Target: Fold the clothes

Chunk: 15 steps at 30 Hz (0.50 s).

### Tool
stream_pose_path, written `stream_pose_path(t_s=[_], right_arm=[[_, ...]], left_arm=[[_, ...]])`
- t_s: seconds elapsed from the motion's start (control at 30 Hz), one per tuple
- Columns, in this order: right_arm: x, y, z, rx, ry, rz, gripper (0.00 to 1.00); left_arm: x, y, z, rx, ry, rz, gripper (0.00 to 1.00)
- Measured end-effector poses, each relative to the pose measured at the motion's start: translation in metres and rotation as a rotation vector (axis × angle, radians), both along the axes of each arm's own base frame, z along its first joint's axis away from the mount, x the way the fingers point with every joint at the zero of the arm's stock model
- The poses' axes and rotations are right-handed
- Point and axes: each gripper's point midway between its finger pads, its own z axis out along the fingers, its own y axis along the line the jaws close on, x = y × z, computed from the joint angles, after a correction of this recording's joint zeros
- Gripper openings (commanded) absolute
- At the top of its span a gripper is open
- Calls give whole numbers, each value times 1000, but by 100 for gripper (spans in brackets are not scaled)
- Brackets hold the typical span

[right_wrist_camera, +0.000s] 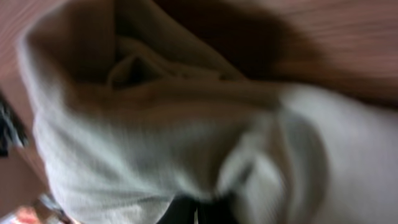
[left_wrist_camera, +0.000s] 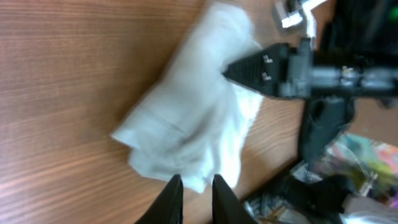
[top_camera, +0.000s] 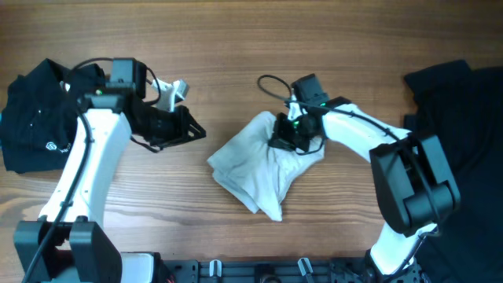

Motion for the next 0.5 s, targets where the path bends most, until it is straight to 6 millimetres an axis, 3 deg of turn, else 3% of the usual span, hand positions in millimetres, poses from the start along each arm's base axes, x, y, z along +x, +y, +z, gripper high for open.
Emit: stream_pose_path(t_s=[0.07,0.17,0.23,0.33,0.37,0.43,0.5], right_arm=[[-5,-18,1,-22,68,-60,6],[-6,-22,4,-46,61,-75,9],[-6,-24,6,-58,43,-74,10],[3,-23,16,-58,-43,-42,12],[5,-23,19,-56,-67,-25,13],[7,-23,35,-51,-152,49,13],[2,-19,45,-49,-196,117,13]], left_arm=[[-20,-20,-35,7,53,-29,13],[-30,-53,-74,-4,10,-64,12],[-36,-75,-90,-12,-22,-76,9],[-44,-87,-112,66,4,-37,10],[-42,-87,-115,81,1,-22,10],[-18,-78,-129,143,-55,59,15],[11,-64,-130,158,-135,140,16]])
